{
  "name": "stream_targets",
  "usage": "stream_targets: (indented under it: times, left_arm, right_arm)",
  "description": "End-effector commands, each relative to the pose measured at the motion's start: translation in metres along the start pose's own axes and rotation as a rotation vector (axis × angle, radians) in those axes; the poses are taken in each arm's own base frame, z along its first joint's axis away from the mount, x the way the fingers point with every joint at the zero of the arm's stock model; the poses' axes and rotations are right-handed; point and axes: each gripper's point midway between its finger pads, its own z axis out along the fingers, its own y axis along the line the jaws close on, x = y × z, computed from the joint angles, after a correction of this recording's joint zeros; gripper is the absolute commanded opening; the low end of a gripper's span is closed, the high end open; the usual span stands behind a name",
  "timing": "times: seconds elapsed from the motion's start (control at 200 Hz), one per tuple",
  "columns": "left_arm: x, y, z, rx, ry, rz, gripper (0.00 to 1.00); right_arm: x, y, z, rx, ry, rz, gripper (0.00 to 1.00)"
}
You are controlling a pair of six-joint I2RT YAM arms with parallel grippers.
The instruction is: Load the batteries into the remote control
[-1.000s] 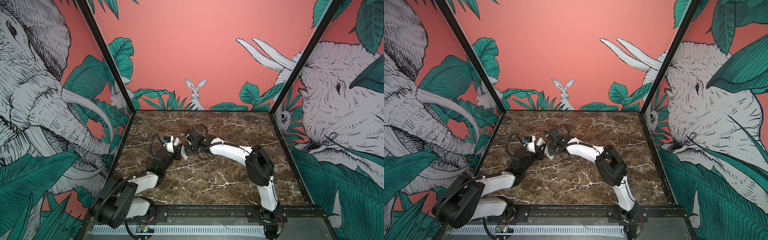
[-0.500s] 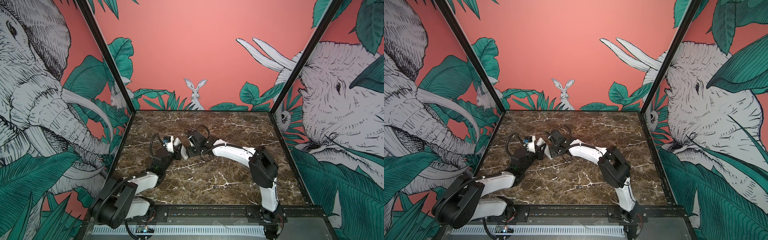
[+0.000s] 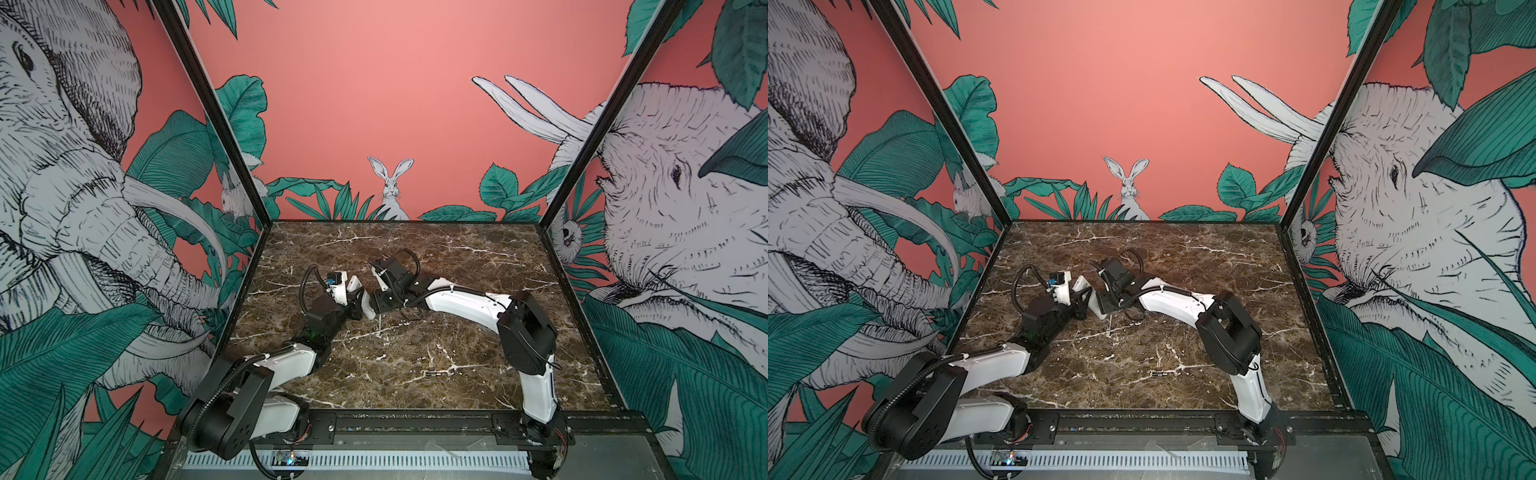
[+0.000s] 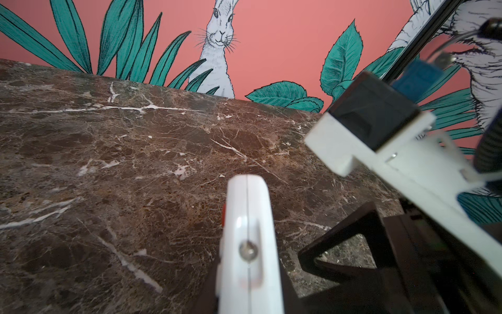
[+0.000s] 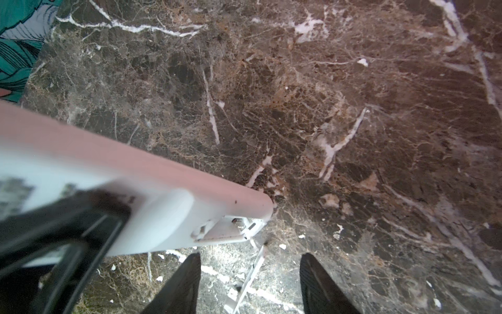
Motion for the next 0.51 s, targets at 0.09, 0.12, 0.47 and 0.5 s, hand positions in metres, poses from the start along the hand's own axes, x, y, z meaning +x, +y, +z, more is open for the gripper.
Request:
stream_targets:
  times: [0.09, 0.12, 0.47, 0.5]
  left_arm:
    - [0.026, 0.008, -0.003, -0.036, 0.104, 0.008, 0.00]
    - [0.026, 0.008, -0.003, -0.038, 0.103, 0.005, 0.00]
    - [-0.002, 0.001, -0.002, -0.043, 0.123, 0.010, 0.00]
    - [-0.005, 0.000, -0.001, -0.040, 0.134, 0.011, 0.00]
  right_arm:
    - [-0.009, -0.008, -0.011, -0.006, -0.036, 0.011, 0.59]
    - [-0.006, -0.010, -0.012, -0.001, -0.032, 0.010, 0.60]
    - [0.053, -0.035, -0.034, 0.038, 0.047, -0.048, 0.70]
    - [0.060, -0.037, -0.037, 0.040, 0.050, -0.055, 0.72]
